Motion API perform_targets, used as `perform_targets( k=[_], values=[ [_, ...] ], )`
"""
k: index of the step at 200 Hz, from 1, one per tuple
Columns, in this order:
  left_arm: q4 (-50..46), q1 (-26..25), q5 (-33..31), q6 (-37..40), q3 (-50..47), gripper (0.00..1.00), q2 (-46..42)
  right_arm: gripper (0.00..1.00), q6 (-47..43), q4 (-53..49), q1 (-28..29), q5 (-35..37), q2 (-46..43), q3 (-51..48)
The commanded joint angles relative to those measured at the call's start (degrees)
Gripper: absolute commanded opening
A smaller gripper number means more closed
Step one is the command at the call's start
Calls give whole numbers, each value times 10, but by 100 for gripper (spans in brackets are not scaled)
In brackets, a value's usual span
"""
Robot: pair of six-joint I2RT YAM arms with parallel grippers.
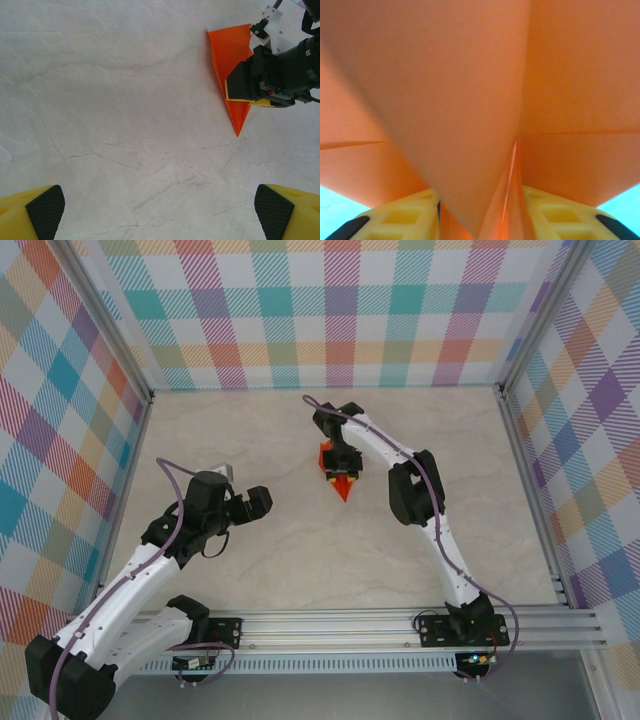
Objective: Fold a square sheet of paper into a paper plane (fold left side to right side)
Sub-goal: Place the paper plane at the center of the table, then reset both arms
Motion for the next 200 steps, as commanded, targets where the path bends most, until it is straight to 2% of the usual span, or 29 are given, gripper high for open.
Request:
perform_targets(
  k=[1, 38, 68, 92, 119, 140, 154, 169, 184, 200],
  values=[
    [-12, 7, 6, 4, 6, 100, 0, 42, -13, -32, 13, 19, -77, 15],
    [-10, 7, -11, 1, 5, 100, 7, 48, -27, -56, 20, 60, -177, -19],
    [-12, 8, -61, -5, 12, 100, 24, 56, -50, 15, 19, 89, -317, -160],
    [1, 10, -121, 3, 13, 100, 35, 75, -82, 133, 16, 143, -470, -338],
    [43, 18, -241, 26, 2, 100, 48, 100, -117, 290, -30, 184, -630, -570],
    [125, 31, -320, 76, -25, 100, 67, 100, -111, 406, -124, 176, -719, -733],
    [218, 36, -377, 122, -53, 100, 84, 100, -100, 472, -190, 176, -756, -817],
    [283, 48, -420, 165, -76, 100, 112, 100, -143, 594, -234, 163, -778, -909],
    [319, 67, -424, 190, -88, 100, 145, 100, -184, 718, -250, 182, -774, -985],
    [385, 88, -369, 219, -113, 100, 179, 100, -205, 796, -261, 179, -747, -1018]
  ],
)
